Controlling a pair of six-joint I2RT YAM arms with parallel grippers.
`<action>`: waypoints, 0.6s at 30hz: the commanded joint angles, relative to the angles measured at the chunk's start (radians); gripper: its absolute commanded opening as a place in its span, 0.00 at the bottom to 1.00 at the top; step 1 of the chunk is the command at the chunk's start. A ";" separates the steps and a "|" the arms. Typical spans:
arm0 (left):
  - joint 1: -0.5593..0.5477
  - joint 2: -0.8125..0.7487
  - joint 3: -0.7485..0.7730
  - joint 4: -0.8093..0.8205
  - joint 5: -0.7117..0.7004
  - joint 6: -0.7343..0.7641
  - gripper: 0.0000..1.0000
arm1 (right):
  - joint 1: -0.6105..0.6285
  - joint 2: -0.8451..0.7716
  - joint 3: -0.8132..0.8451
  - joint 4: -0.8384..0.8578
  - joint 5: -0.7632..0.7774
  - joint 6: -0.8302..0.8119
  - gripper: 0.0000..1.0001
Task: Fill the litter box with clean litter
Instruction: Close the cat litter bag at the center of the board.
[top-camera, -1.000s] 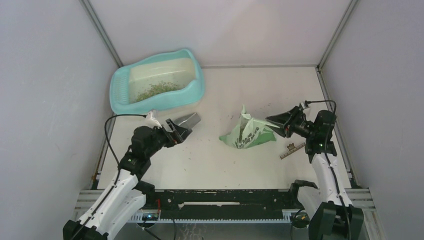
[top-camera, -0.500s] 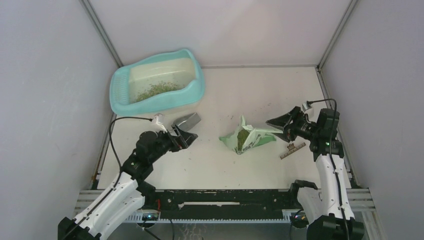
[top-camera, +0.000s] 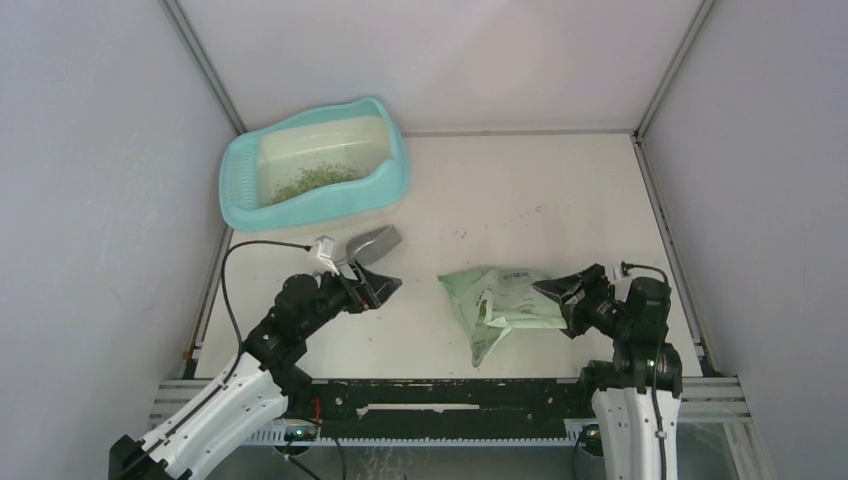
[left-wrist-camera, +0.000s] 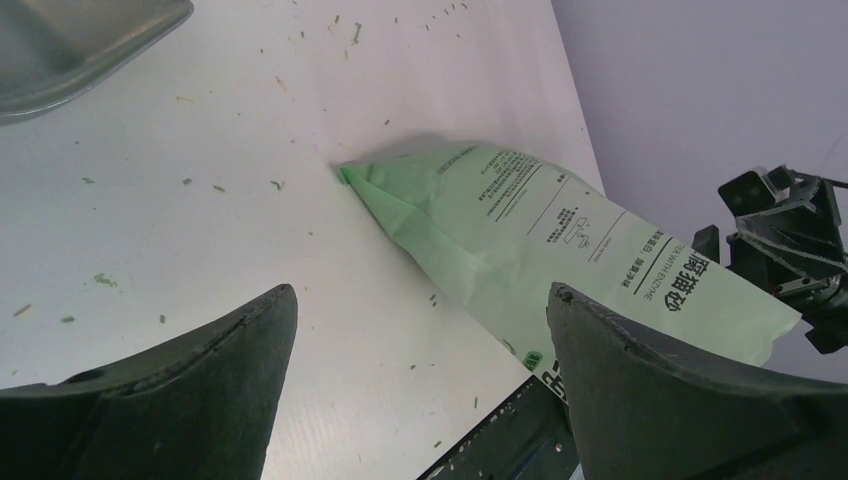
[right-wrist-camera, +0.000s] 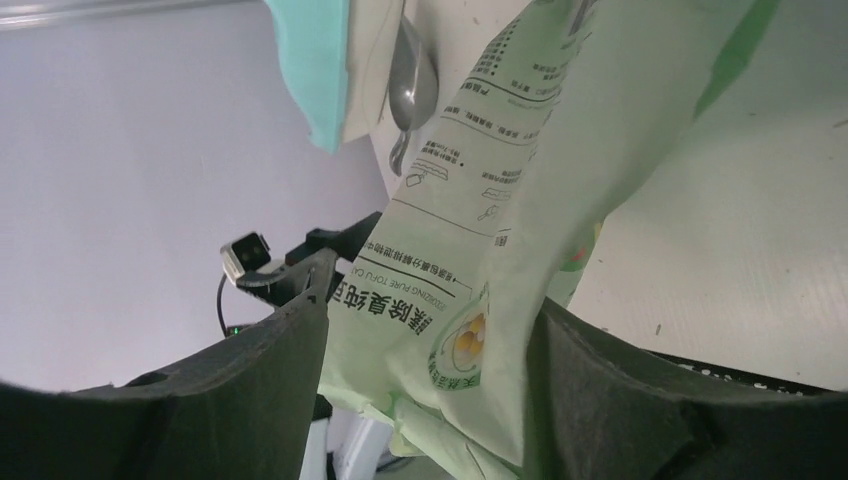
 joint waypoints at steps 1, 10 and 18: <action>-0.008 -0.033 -0.027 0.034 0.012 -0.001 0.97 | 0.018 -0.111 0.002 -0.145 0.133 0.132 0.73; -0.008 -0.121 -0.082 0.032 0.027 -0.011 0.97 | 0.024 -0.236 -0.063 -0.230 0.156 0.172 0.09; -0.008 -0.177 -0.103 0.007 0.020 -0.018 0.97 | 0.015 0.068 -0.106 0.137 0.143 0.121 0.00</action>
